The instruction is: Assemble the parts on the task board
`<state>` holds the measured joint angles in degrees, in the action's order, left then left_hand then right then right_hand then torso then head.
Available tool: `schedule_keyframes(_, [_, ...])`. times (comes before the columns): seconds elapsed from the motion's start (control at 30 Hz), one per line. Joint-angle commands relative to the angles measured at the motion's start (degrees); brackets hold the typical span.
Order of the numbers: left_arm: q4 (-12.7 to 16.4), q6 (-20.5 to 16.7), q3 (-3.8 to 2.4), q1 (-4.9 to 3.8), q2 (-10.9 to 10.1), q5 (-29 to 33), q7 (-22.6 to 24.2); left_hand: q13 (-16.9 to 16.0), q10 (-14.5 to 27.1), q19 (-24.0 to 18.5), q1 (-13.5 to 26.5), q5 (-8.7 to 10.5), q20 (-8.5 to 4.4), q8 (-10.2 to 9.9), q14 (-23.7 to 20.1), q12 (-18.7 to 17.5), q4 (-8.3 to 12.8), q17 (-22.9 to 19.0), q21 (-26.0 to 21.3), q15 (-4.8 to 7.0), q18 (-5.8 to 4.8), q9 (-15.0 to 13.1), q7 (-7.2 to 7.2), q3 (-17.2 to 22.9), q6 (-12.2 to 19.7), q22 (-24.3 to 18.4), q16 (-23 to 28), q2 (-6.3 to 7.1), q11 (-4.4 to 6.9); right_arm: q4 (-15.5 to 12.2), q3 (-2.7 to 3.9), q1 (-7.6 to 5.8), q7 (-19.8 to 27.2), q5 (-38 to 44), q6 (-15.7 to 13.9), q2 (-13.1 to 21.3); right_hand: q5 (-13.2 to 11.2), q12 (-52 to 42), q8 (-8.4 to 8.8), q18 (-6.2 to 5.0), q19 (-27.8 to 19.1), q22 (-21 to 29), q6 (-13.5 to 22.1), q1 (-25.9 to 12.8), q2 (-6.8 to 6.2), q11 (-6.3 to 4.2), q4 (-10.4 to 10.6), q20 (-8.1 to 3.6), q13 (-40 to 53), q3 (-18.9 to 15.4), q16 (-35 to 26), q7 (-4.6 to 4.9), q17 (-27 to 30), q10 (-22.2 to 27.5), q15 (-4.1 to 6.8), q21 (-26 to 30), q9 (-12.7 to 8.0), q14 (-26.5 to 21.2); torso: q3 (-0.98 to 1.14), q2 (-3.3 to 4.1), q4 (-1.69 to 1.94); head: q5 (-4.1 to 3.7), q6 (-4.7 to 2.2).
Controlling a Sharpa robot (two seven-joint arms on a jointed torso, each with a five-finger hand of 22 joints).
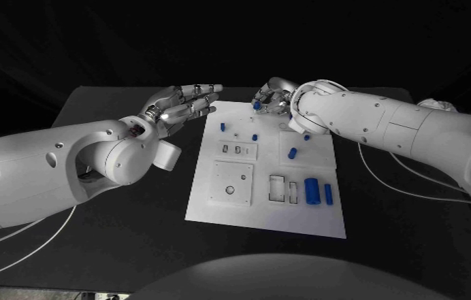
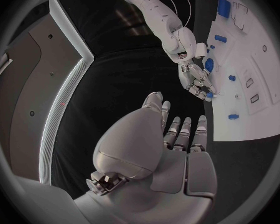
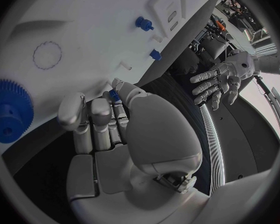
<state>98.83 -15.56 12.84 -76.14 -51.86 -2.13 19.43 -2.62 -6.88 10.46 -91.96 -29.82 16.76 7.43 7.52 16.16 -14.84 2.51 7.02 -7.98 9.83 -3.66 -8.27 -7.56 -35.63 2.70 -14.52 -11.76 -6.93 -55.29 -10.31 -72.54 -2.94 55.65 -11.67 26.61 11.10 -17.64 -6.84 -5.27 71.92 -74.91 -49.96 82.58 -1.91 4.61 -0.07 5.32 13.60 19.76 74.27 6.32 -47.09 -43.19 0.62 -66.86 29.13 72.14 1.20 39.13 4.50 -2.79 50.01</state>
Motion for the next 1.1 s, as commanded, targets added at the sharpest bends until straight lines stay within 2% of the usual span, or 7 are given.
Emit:
schedule_keyframes(0.03, [0.13,1.14,-0.06,-0.05,0.09,-0.46,-0.07,-0.09,-0.32,0.24,-0.32,-0.32,0.02,0.41,0.40,0.28,-0.27,0.08,0.34,-0.06,-0.69,-0.08,-0.05,0.21,-0.21,-0.02,-0.37,-0.15,-0.27,0.08,-0.16,0.34,-1.91,1.07,2.04,0.07,0.28,0.29,0.29,-0.80,-0.75,-2.05,0.51,0.32,-0.40,0.16,-0.06,0.17,-0.09,-0.47,-0.50,0.13,0.50,0.92,-0.09,0.50,0.11,-0.67,0.02,0.04,0.04,-0.10,-0.01])
schedule_keyframes(0.27, [0.04,1.23,-0.06,-0.04,0.13,-0.50,-0.21,-0.09,-0.32,0.24,-0.32,-0.32,0.02,0.41,0.40,0.28,-0.27,0.08,0.34,-0.06,-0.69,-0.08,-0.05,0.21,-0.21,-0.02,-0.37,-0.15,-0.27,0.16,-0.17,0.40,-1.90,1.39,3.15,0.07,0.07,0.30,0.57,-1.09,-1.85,-1.58,1.88,0.33,-0.80,0.56,-0.32,0.67,-0.03,-1.27,-1.26,0.39,2.11,2.98,-0.53,1.95,0.16,-2.00,0.00,0.02,0.05,-0.05,-0.01])
schedule_keyframes(0.43, [-0.01,1.31,-0.06,-0.04,0.16,-0.50,-0.31,-0.08,-0.31,0.27,-0.35,-0.36,0.03,0.43,0.41,0.32,-0.28,0.08,0.36,-0.09,-0.72,-0.08,-0.07,0.25,-0.20,-0.02,-0.41,-0.10,-0.31,0.14,-0.17,0.43,-1.26,2.12,4.07,0.10,-0.59,-0.10,1.31,-1.46,-3.35,-1.01,4.42,0.10,-1.22,0.79,-0.45,1.18,0.39,-2.69,-2.13,0.26,4.06,6.16,-0.85,3.95,-0.08,-3.87,0.00,0.03,0.01,0.02,-0.01])
schedule_keyframes(0.7, [-0.11,1.40,-0.05,-0.04,0.17,-0.50,-0.46,-0.08,-0.32,0.29,-0.39,-0.39,0.03,0.46,0.44,0.38,-0.29,0.08,0.37,-0.12,-0.74,-0.09,-0.09,0.28,-0.28,-0.02,-0.46,-0.08,-0.33,0.00,-0.17,0.46,-0.91,2.43,4.21,0.16,-0.94,-0.81,1.15,-1.64,-3.89,-0.83,4.53,0.22,-0.90,0.48,-0.46,1.23,0.79,-3.07,-2.41,0.18,4.79,6.73,-0.83,4.72,-0.10,-4.58,0.02,0.02,0.07,-0.01,-0.01])
schedule_keyframes(0.77, [-0.14,1.40,-0.05,-0.04,0.17,-0.51,-0.49,-0.08,-0.32,0.29,-0.39,-0.39,0.03,0.46,0.44,0.38,-0.29,0.08,0.37,-0.12,-0.74,-0.09,-0.09,0.28,-0.28,-0.02,-0.46,-0.08,-0.33,0.01,-0.17,0.47,-0.85,2.45,4.01,0.21,-0.85,-1.07,1.57,-1.72,-4.13,-0.75,5.39,0.60,-0.88,0.56,-0.72,1.22,0.94,-3.15,-2.54,0.18,5.11,7.32,-0.84,5.12,-0.46,-4.88,0.01,0.00,0.05,0.02,-0.01])
schedule_keyframes(0.93, [-0.16,1.41,-0.05,-0.04,0.11,-0.51,-0.53,-0.08,-0.31,0.32,-0.42,-0.41,0.03,0.48,0.43,0.38,-0.29,0.08,0.39,-0.13,-0.76,-0.09,-0.11,0.31,-0.28,-0.02,-0.46,-0.06,-0.35,-0.10,-0.17,0.47,0.14,2.49,2.78,0.51,-0.07,-1.23,3.02,-1.85,-4.57,-0.75,8.56,1.50,-1.00,0.72,-1.48,1.30,0.99,-3.62,-2.86,-1.21,6.01,10.28,-0.95,6.04,-2.36,-5.61,-0.03,0.00,0.02,0.16,-0.01])
schedule_keyframes(1.1, [-0.12,1.36,-0.05,-0.04,-0.06,-0.51,-0.55,-0.08,-0.30,0.29,-0.45,-0.43,0.03,0.48,0.44,0.40,-0.28,0.08,0.37,-0.14,-0.77,-0.08,-0.12,0.34,-0.24,-0.02,-0.48,-0.03,-0.36,-1.62,-0.17,0.21,2.03,2.51,0.49,1.59,0.18,-1.23,3.08,-2.05,-5.19,-0.69,10.85,2.16,-0.96,0.60,-1.98,1.30,0.65,-4.47,-3.19,-2.26,6.88,13.52,-0.85,7.29,-4.47,-6.25,-0.10,0.02,-0.06,0.27,-0.01])
